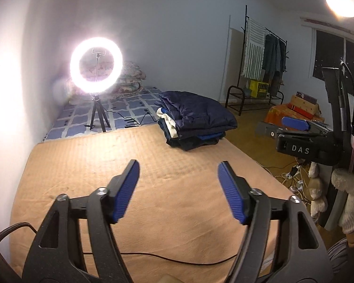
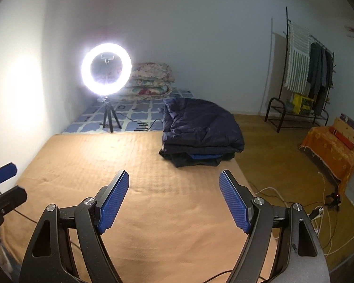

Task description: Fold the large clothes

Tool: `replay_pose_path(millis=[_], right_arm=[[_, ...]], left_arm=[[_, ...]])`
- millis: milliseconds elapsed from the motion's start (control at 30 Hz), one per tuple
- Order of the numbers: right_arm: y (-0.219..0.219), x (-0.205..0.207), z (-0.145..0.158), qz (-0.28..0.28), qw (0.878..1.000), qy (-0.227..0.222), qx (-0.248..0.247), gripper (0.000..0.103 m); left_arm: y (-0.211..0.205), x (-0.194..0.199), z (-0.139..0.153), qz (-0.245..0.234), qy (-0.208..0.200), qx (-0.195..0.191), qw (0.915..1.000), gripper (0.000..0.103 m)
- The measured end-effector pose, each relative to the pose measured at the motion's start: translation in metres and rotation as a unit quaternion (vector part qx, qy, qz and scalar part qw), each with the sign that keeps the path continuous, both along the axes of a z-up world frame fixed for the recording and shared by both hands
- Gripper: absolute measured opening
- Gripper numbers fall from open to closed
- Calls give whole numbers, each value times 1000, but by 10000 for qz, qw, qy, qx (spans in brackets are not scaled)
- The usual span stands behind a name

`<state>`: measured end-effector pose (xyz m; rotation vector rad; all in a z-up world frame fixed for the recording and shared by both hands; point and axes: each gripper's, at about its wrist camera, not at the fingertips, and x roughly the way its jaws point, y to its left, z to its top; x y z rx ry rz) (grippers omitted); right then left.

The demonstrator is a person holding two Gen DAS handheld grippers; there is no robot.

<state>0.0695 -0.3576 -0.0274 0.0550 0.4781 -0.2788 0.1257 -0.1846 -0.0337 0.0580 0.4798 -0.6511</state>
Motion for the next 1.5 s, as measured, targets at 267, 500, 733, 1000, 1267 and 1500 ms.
replay_pose_path(millis=[267,500,733,1000,1267,1500], right_arm=[[-4,-5,-14,-139,9998,-123,104,81],[1,-1,-26,-294,9995,-60,-63,82],[9,3,-36,-259,9994,28,-231,83],[15,6,-37,-204,9994,108,-263,83],[19,10,-38,-193,9992,96,-341,83],[20,11,-39,-224,9989,123,-393,83]], left_arm=[[8,-7,-10,74,-15,37,10000,95],[8,-16,-10,238,-315,165,9991,103],[9,-11,-22,453,-207,362,9981,103],[11,-10,-25,519,-119,387,9978,103],[13,-11,-24,549,-148,375,9977,103],[15,-11,-22,527,-90,330,9980,103]])
